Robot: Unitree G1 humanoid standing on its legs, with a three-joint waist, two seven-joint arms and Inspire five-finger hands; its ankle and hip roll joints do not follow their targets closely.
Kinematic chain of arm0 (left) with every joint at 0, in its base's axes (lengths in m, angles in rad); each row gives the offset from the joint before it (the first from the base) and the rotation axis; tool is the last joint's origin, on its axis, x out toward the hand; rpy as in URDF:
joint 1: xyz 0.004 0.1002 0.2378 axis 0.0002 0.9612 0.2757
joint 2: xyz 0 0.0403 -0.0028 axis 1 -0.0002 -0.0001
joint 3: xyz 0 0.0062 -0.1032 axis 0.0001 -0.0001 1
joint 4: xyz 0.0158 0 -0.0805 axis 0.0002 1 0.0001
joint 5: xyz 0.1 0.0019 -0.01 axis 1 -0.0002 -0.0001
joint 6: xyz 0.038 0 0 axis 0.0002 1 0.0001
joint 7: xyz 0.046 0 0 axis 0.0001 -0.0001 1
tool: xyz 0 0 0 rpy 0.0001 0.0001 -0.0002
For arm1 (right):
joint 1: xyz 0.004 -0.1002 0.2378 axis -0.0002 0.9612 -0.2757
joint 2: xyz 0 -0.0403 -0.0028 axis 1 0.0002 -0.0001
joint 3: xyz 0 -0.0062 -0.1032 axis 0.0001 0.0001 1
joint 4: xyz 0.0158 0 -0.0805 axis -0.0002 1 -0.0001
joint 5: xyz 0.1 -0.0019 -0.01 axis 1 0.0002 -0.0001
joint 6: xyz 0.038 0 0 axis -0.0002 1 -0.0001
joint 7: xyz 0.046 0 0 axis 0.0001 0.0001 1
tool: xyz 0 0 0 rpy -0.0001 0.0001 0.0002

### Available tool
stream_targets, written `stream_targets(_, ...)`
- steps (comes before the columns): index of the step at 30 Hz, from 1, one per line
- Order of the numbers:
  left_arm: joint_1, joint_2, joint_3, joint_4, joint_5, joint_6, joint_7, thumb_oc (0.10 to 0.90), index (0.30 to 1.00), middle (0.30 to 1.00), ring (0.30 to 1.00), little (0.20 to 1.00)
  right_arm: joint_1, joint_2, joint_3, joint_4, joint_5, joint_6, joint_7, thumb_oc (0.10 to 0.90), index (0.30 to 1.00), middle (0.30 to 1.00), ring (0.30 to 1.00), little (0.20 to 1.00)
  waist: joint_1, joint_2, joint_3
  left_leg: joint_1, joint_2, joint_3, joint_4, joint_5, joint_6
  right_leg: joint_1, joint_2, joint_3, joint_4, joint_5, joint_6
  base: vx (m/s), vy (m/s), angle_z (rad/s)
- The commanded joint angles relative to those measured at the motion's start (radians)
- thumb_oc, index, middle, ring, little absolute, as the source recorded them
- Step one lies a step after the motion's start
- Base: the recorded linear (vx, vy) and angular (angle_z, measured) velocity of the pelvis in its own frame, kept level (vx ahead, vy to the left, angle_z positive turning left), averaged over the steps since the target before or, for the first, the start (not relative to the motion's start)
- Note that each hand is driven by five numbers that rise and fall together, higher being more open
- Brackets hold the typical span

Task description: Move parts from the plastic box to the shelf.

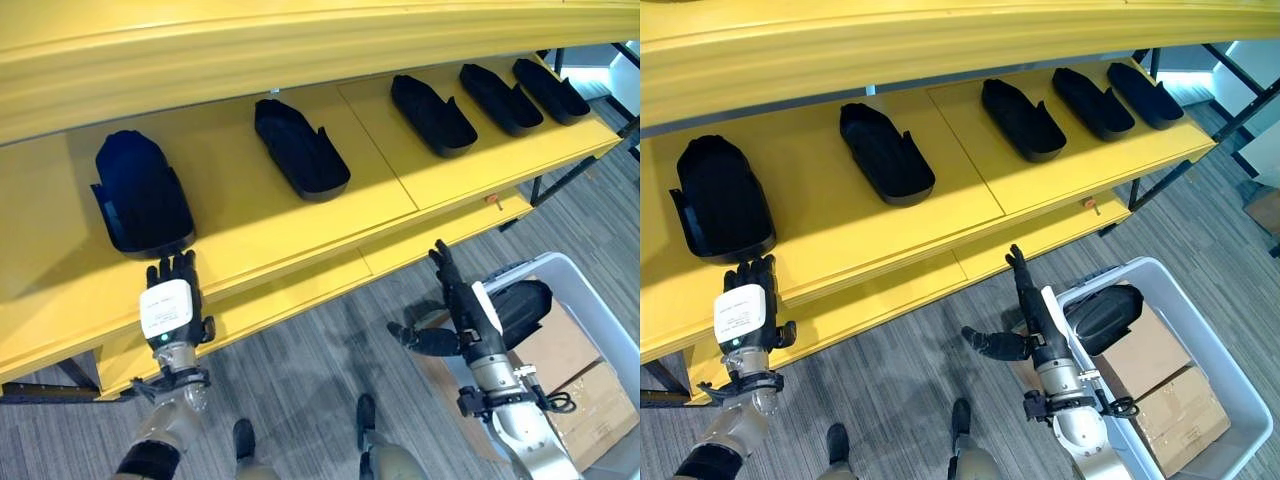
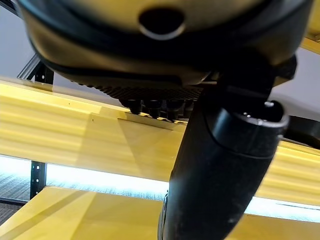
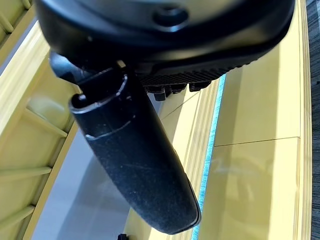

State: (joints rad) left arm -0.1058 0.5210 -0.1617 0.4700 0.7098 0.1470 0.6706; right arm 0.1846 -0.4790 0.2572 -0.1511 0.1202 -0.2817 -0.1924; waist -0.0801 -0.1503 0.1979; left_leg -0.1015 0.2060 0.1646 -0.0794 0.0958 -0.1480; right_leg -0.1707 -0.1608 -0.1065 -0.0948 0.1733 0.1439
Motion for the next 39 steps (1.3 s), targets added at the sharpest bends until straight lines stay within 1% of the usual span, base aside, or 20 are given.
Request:
stream_targets(1, -0.139, 0.049, 0.026, 0.053, -0.026, -0.011, 0.027, 0.900, 1.000, 1.000, 1.000, 1.000, -0.096, -0.024, -0.044, -0.125, 0.004, -0.124, -0.016, 0.900, 1.000, 1.000, 1.000, 1.000, -0.007, -0.024, 0.009, 0.076, 0.015, 0.013, -0.008, -0.054, 0.028, 0.051, -0.040, -0.038, 0.007, -0.010, 0.035, 0.00, 0.000, 0.00)
stream_targets(21, -0.156, 0.042, 0.016, 0.079, -0.036, -0.008, 0.027, 0.900, 1.000, 1.000, 1.000, 1.000, -0.085, -0.029, -0.046, -0.129, 0.007, -0.126, -0.017, 0.900, 1.000, 1.000, 1.000, 1.000, -0.015, -0.021, 0.011, 0.078, 0.014, 0.017, -0.008, -0.055, 0.030, 0.046, -0.039, -0.028, 0.007, -0.008, 0.035, 0.00, 0.000, 0.00)
stream_targets(27, -0.145, 0.030, 0.003, 0.083, -0.043, -0.021, 0.020, 0.900, 1.000, 1.000, 1.000, 1.000, -0.088, -0.030, -0.044, -0.128, -0.003, -0.125, -0.020, 0.900, 1.000, 1.000, 1.000, 1.000, -0.012, -0.018, 0.011, 0.080, 0.014, 0.017, -0.008, -0.054, 0.029, 0.050, -0.038, -0.029, 0.007, -0.009, 0.035, 0.00, 0.000, 0.00)
stream_targets(31, -0.106, 0.005, -0.028, 0.066, -0.052, -0.055, 0.000, 0.900, 1.000, 1.000, 1.000, 1.000, -0.098, -0.022, -0.045, -0.125, -0.008, -0.124, -0.029, 0.900, 1.000, 1.000, 1.000, 1.000, -0.005, -0.008, 0.011, 0.081, 0.012, 0.013, -0.008, -0.054, 0.030, 0.054, -0.041, -0.031, 0.007, -0.011, 0.034, 0.00, 0.000, 0.00)
stream_targets(32, -0.065, -0.005, -0.047, 0.018, -0.068, -0.093, -0.031, 0.900, 1.000, 1.000, 1.000, 1.000, -0.107, -0.017, -0.050, -0.122, -0.011, -0.119, -0.032, 0.900, 1.000, 1.000, 1.000, 1.000, 0.001, 0.002, 0.009, 0.081, 0.011, 0.010, -0.008, -0.054, 0.032, 0.058, -0.042, -0.033, 0.007, -0.011, 0.034, 0.00, 0.000, 0.00)
stream_targets(34, -0.014, 0.002, -0.070, -0.055, -0.063, -0.138, -0.071, 0.900, 1.000, 1.000, 1.000, 1.000, -0.115, -0.010, -0.057, -0.114, -0.023, -0.112, -0.037, 0.900, 1.000, 1.000, 1.000, 1.000, 0.007, 0.011, 0.006, 0.082, 0.011, 0.007, -0.008, -0.055, 0.033, 0.063, -0.043, -0.035, 0.007, -0.013, 0.033, 0.00, 0.000, 0.00)
stream_targets(35, -0.010, 0.004, -0.069, -0.060, -0.063, -0.138, -0.074, 0.900, 1.000, 1.000, 1.000, 1.000, -0.114, -0.010, -0.056, -0.113, -0.023, -0.112, -0.038, 0.900, 1.000, 1.000, 1.000, 1.000, 0.007, 0.011, 0.005, 0.082, 0.011, 0.007, -0.008, -0.056, 0.033, 0.064, -0.042, -0.035, 0.007, -0.013, 0.033, 0.00, 0.000, 0.00)
stream_targets(36, 0.038, 0.021, -0.103, -0.142, -0.057, -0.195, -0.125, 0.900, 1.000, 1.000, 1.000, 1.000, -0.128, 0.000, -0.067, -0.104, -0.027, -0.107, -0.043, 0.900, 1.000, 1.000, 1.000, 1.000, 0.012, 0.022, 0.000, 0.084, 0.010, 0.002, -0.008, -0.056, 0.034, 0.070, -0.044, -0.039, 0.007, -0.015, 0.033, 0.00, -0.022, 0.03)
stream_targets(37, 0.042, 0.024, -0.102, -0.148, -0.058, -0.195, -0.129, 0.900, 1.000, 1.000, 1.000, 1.000, -0.126, 0.001, -0.067, -0.103, -0.027, -0.107, -0.043, 0.900, 1.000, 1.000, 1.000, 1.000, 0.013, 0.022, -0.001, 0.085, 0.010, 0.001, -0.008, -0.056, 0.034, 0.071, -0.043, -0.040, 0.007, -0.015, 0.033, -0.01, -0.036, 0.02)
stream_targets(38, 0.085, 0.028, -0.120, -0.209, -0.093, -0.238, -0.176, 0.900, 1.000, 1.000, 1.000, 1.000, -0.132, 0.005, -0.076, -0.102, -0.031, -0.105, -0.047, 0.900, 1.000, 1.000, 1.000, 1.000, 0.017, 0.032, -0.006, 0.086, 0.009, -0.002, -0.008, -0.055, 0.035, 0.075, -0.044, -0.040, 0.007, -0.015, 0.033, 0.00, 0.000, 0.00)
stream_targets(39, 0.110, 0.026, -0.132, -0.234, -0.126, -0.266, -0.206, 0.900, 1.000, 1.000, 1.000, 1.000, -0.133, 0.006, -0.080, -0.103, -0.033, -0.103, -0.048, 0.900, 1.000, 1.000, 1.000, 1.000, 0.019, 0.037, -0.011, 0.087, 0.010, -0.004, -0.008, -0.054, 0.035, 0.078, -0.043, -0.042, 0.007, -0.017, 0.033, -0.02, -0.039, 0.02)
